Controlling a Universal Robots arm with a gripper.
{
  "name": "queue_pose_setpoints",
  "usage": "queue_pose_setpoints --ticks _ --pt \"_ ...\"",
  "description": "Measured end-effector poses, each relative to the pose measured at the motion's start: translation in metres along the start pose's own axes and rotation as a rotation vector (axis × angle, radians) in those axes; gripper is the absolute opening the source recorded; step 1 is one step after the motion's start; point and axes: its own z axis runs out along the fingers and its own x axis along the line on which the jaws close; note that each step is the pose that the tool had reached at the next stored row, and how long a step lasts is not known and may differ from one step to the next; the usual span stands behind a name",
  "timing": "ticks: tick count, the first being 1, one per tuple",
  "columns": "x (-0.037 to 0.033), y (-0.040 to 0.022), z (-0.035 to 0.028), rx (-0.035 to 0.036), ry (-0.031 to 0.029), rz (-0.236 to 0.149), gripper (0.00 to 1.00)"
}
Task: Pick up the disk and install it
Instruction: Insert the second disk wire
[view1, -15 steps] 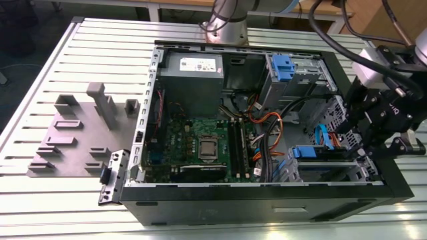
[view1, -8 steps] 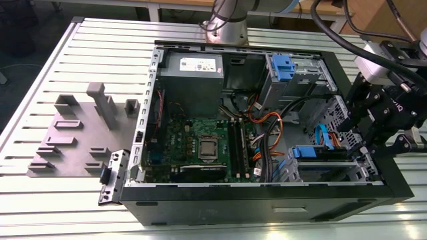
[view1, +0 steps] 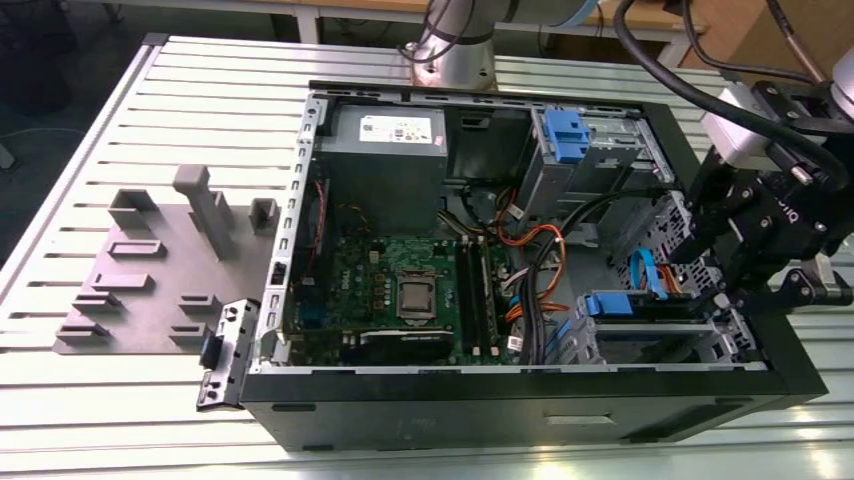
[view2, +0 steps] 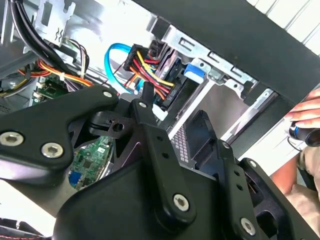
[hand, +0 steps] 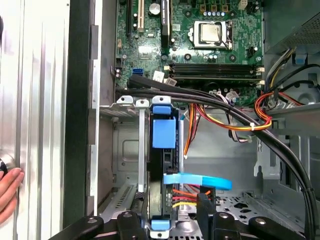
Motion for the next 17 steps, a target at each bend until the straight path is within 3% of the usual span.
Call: queue_pose_setpoints --ticks 17 --pt "-0.0001 0.0022 -0.0032 0.0 0.0 0.0 0.53"
